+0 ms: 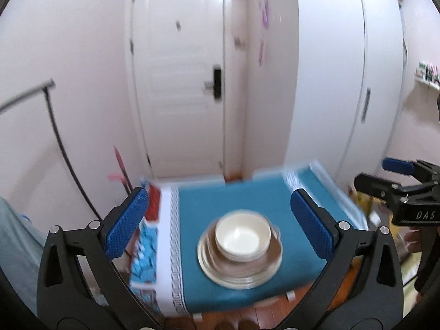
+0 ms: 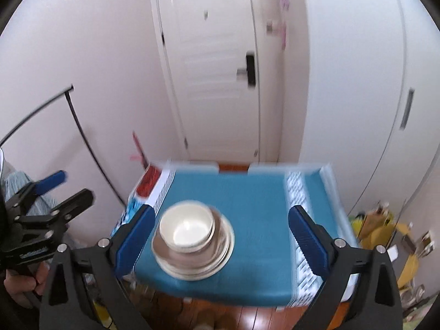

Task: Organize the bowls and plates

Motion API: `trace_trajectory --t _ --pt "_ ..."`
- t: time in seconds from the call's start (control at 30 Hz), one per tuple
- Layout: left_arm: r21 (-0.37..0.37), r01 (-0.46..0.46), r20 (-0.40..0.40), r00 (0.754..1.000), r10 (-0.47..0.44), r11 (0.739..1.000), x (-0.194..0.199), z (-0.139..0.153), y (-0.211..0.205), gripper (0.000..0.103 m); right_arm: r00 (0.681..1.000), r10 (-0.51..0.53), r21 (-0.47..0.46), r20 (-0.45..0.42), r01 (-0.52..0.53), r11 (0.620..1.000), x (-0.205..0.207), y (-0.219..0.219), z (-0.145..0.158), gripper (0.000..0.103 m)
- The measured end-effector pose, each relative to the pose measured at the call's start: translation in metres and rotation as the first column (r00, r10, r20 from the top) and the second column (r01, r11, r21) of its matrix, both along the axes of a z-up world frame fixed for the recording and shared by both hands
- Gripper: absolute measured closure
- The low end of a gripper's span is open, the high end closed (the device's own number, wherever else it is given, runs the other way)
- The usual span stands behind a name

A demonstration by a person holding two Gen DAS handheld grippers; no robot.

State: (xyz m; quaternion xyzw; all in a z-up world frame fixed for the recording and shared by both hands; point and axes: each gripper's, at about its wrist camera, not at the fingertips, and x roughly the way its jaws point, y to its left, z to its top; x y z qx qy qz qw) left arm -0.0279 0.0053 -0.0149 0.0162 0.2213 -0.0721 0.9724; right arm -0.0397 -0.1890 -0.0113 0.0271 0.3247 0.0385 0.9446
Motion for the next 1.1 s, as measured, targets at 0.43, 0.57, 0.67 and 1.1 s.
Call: trace_trajectory --t 0.43,0.57,0.67,1.1 --pt "-0.027 -0.076 0.110 0.991 0.079 0.997 -0.029 0.035 0.000 0.000 0.978 -0.091 -0.040 0.187 0.100 0.994 -0.036 -0.001 0.044 0.001" --pt "-0.028 -0.076 0.119 0.990 0.078 0.997 -0.033 0.039 0.000 0.000 0.976 -0.097 -0.038 0.197 0.106 0.994 -0.039 -0.001 0.047 0.001" --pt "-0.025 -0.078 0.129 0.988 0.080 0.997 -0.033 0.039 0.000 0.000 0.975 -0.107 -0.034 0.197 0.116 0.993 -0.039 0.000 0.048 0.001" --pt "-0.015 -0.088 0.143 0.986 0.089 0.996 -0.035 0.041 0.000 0.000 0.971 -0.128 -0.028 0.202 0.137 0.990 -0.039 -0.001 0.050 0.001"
